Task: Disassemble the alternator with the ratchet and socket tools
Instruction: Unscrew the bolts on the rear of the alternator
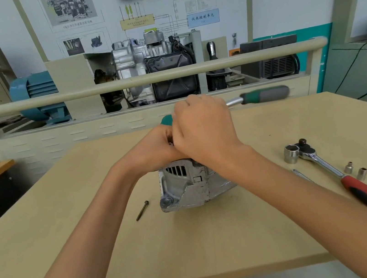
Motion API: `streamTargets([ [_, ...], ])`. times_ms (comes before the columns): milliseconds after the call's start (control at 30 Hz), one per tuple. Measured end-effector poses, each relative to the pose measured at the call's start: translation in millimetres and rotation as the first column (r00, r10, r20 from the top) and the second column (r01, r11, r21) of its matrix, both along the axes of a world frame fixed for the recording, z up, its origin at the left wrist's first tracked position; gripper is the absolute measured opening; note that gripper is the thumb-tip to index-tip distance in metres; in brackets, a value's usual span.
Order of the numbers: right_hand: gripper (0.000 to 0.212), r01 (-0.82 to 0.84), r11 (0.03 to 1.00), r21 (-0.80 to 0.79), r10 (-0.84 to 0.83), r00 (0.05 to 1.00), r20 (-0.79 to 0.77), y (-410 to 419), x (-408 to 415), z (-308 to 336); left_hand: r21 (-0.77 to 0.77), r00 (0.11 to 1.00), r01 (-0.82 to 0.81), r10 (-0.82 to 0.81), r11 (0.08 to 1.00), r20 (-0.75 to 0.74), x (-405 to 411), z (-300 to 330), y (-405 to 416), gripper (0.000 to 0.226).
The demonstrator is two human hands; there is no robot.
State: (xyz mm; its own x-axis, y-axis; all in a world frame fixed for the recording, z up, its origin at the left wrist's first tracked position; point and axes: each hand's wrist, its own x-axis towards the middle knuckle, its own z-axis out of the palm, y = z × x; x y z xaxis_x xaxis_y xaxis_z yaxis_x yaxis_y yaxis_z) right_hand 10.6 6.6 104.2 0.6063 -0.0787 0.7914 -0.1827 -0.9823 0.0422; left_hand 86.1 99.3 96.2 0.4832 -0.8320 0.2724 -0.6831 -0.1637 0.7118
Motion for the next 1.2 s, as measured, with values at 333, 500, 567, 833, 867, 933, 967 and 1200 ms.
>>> streamTargets([
  [333, 0.032, -0.688, 0.596, 0.415, 0.658, 0.714, 0.238, -22, 2, 2, -0.024, 0.988, 0.098, -0.101, 0.995, -0.117, -5, 5, 4, 0.019],
  [500, 0.012, 0.26, 0.96, -0.1, -0.26, 0.966, 0.013, 10, 1, -10, -0.01, 0.997, -0.082, 0.082, 0.997, 0.005, 1, 0, -2, 0.039],
  [567, 0.016, 0.285, 0.957, -0.059, -0.285, 0.959, 0.005, 17, -2, -5, 0.018, 0.996, -0.09, 0.09, 0.996, 0.008, 2, -1, -1, 0.026],
  [833, 0.037, -0.682, 0.596, 0.423, 0.672, 0.713, 0.202, -18, 0, 3, 0.002, 0.994, 0.086, -0.085, 0.996, -0.066, -8, 3, 1, 0.015],
  [867, 0.035, -0.697, 0.548, 0.463, 0.688, 0.69, 0.225, -19, 0, 4, -0.005, 0.993, 0.087, -0.087, 0.996, -0.076, -9, 4, 1, 0.014],
  [933, 0.031, -0.686, 0.567, 0.456, 0.663, 0.709, 0.241, -20, -1, 3, -0.032, 0.992, 0.077, -0.08, 0.996, -0.098, -9, 5, 2, 0.016],
  [967, 0.029, -0.634, 0.654, 0.412, 0.608, 0.765, 0.212, -20, -1, 1, -0.044, 0.993, 0.066, -0.07, 0.997, -0.096, -9, 4, 2, 0.024],
  [1200, 0.02, 0.098, 0.99, 0.104, -0.109, 0.988, 0.107, 10, 5, -8, 0.033, 0.997, -0.074, 0.073, 0.997, 0.026, -6, 2, -1, 0.011],
])
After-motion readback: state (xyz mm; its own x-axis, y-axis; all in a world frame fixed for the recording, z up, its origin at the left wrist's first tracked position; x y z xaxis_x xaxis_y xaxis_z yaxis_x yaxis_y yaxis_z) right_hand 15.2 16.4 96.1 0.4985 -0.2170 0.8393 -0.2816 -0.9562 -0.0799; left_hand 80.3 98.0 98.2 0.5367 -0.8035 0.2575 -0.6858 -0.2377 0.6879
